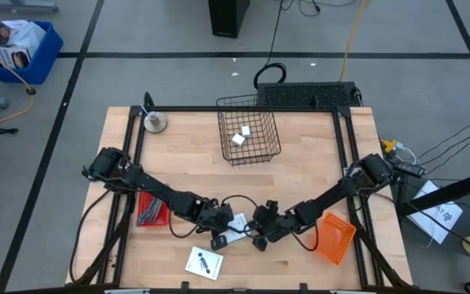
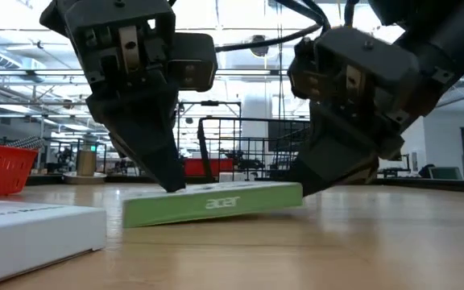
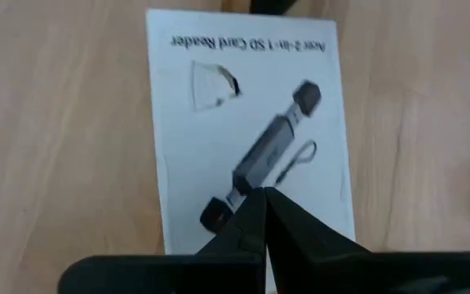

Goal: Pick and place items into bin
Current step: Put the right card reader box into the orange basket

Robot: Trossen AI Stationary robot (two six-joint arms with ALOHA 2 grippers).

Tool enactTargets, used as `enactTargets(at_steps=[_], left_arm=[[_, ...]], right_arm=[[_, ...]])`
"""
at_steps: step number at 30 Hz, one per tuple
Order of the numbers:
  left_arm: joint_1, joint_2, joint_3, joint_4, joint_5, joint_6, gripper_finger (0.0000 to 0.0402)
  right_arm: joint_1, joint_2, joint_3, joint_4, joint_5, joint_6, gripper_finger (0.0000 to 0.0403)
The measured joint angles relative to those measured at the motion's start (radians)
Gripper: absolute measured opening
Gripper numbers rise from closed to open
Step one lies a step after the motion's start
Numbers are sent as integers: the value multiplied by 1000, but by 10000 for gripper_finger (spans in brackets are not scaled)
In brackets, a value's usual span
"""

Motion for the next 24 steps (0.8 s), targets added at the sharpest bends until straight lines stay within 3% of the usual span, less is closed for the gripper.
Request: enactTargets(at_steps=[6,13,18,24], left_arm=[[1,17,0,7,-35,-7,5],[12,77,1,101,-65,-7,9],[19,86,-1,194,-115,11,4],[60,89,-2,247,-117,19,5]], right_arm=[[1,0,0,20,79,-38,0],[3,-6,5,201,50,-133,0],[17,-30,4,142,54,-152,0],[50,-43,3,30,65,-54,0]])
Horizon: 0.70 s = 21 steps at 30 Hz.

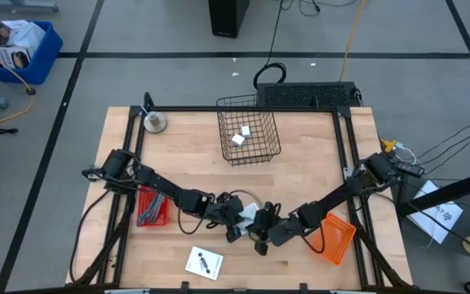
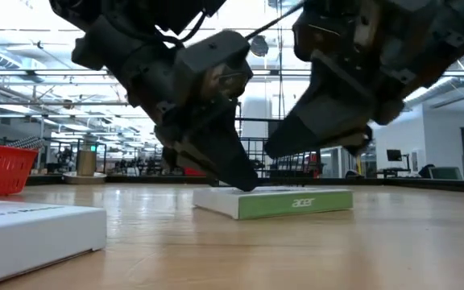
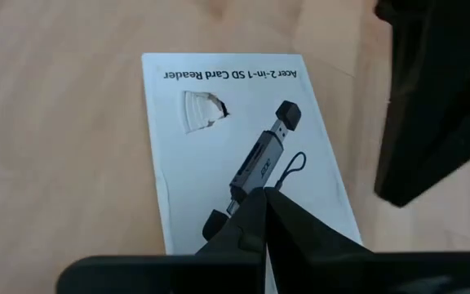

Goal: Pick and place items into bin
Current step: Put the right card reader box into the orange basket

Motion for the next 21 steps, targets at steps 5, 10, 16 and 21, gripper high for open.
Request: enactTargets(at_steps=[5,10,16,21], left_arm=[[16,-20,-3,9,-25,49,12],[13,-83,-2,-32,-86,117,17],[80,-102,-4,-344,-157,20,9],[116,-56,0,-265,-21,20,5]], right_arm=[[34,-1,0,-38,16,75,0],[50,-1,0,-105,13,148,0],[50,0,0,-239,17,269,0],[34,0,0,-262,37,278,0]])
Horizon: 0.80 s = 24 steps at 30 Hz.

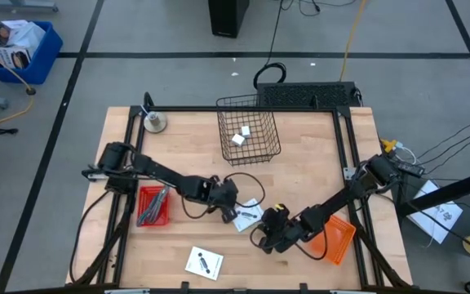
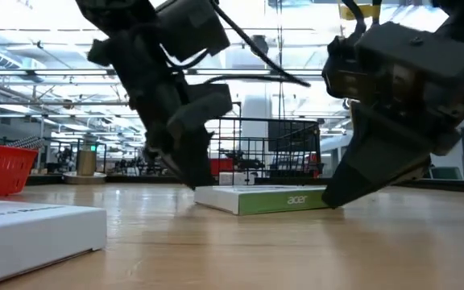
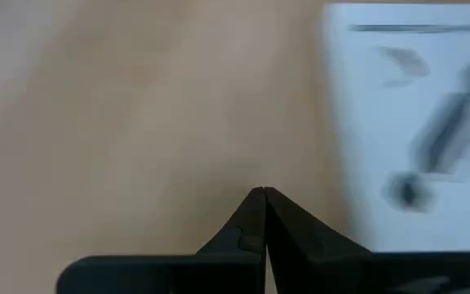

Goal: Pick and place items into bin
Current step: Put the right card reader box into the orange basket

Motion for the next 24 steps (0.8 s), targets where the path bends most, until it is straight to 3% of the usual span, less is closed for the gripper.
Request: enactTargets(at_steps=[2,9,24], left_arm=[[5,20,1,60,56,-2,4],[-8,44,1,126,112,-58,10],[-46,43,-2,141,83,-81,6]], right_arm=[[-15,0,0,-8,4,0,0],[-69,0,-8,-24,6,-40,0],[-73,3,-27,100,88,-205,0]])
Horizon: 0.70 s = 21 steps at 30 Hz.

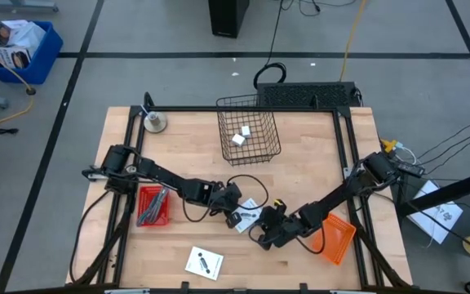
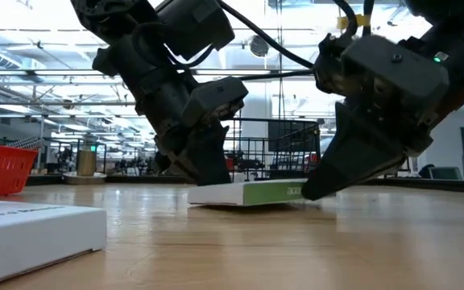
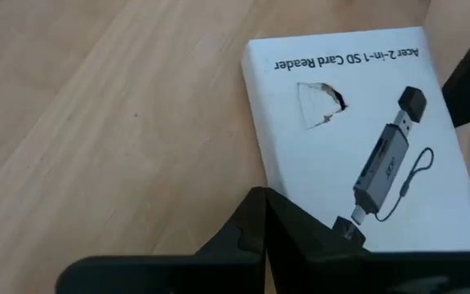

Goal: Pick and place items into bin
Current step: Put the right card reader box into the orange basket

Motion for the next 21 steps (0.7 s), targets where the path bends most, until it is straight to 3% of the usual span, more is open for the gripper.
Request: enactTargets(at_steps=[16,21], left_arm=[[-2,1,0,0,-6,-2,20],[-2,1,0,-4,-6,6,5]], right_arm=[[6,0,1,17,72,-110,0],[12,-6,7,112,129,-185,0]])
